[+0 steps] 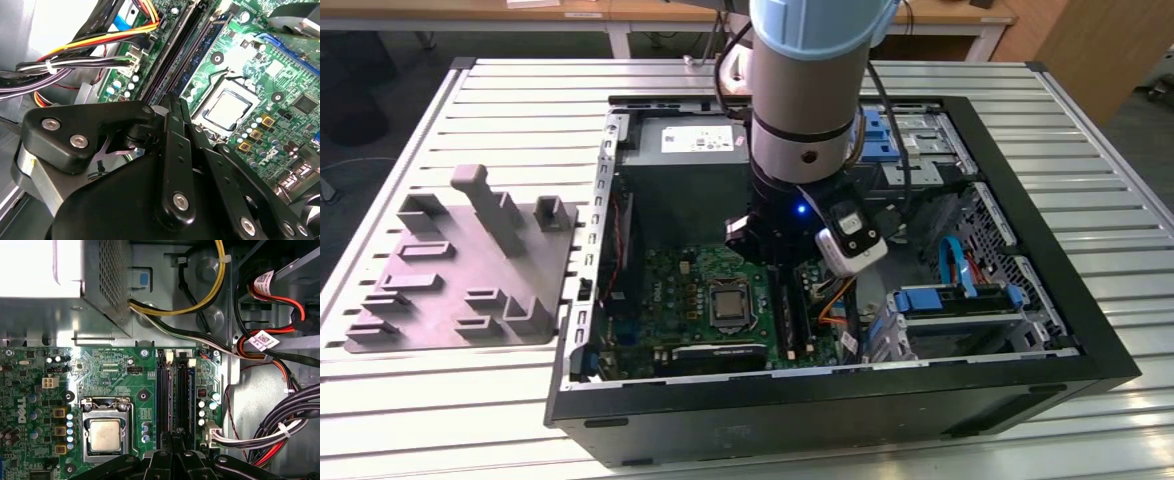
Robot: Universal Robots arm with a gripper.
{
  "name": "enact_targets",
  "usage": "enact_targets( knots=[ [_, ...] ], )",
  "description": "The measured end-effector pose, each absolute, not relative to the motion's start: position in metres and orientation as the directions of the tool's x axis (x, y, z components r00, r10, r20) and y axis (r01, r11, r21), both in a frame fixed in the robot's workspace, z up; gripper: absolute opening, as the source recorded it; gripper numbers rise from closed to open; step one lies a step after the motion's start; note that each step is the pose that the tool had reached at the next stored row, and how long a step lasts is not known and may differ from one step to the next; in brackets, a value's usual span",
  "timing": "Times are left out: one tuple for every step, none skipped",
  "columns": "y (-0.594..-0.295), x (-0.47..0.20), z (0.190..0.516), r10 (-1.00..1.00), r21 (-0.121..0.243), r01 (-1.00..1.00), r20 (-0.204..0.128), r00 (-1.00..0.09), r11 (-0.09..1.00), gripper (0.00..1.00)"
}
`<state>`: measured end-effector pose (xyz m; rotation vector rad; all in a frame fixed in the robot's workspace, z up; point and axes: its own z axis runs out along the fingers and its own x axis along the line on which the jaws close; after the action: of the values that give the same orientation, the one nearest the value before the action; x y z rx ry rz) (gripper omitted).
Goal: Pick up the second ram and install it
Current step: 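Insert the second ram into the second slot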
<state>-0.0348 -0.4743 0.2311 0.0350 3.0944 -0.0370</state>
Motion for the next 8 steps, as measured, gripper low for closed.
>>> enact_targets(
  knots=[
    [-0.4737, -0.0347, 0.2310, 0.022, -0.024, 0.023, -0.047, -0.999, 0.999, 0.11],
    [-0.4733, -0.0346, 0.2310, 0.022, -0.025, 0.023, -0.047, -0.999, 0.999, 0.11],
    [-0.4731, -0.0346, 0.2310, 0.022, -0.027, 0.024, -0.047, -0.999, 0.999, 0.11],
    [-0.4729, -0.0346, 0.2309, 0.023, -0.029, 0.024, -0.047, -0.999, 0.999, 0.11],
    [-0.4728, -0.0345, 0.2308, 0.025, -0.030, 0.026, -0.047, -0.999, 0.999, 0.11],
    [-0.4728, -0.0344, 0.2308, 0.028, -0.031, 0.030, -0.047, -0.999, 0.999, 0.11],
    [-0.4727, -0.0341, 0.2306, 0.031, -0.032, 0.033, -0.047, -0.998, 0.999, 0.11],
    [-0.4727, -0.0339, 0.2305, 0.034, -0.033, 0.035, -0.047, -0.998, 0.999, 0.11]
  ],
)
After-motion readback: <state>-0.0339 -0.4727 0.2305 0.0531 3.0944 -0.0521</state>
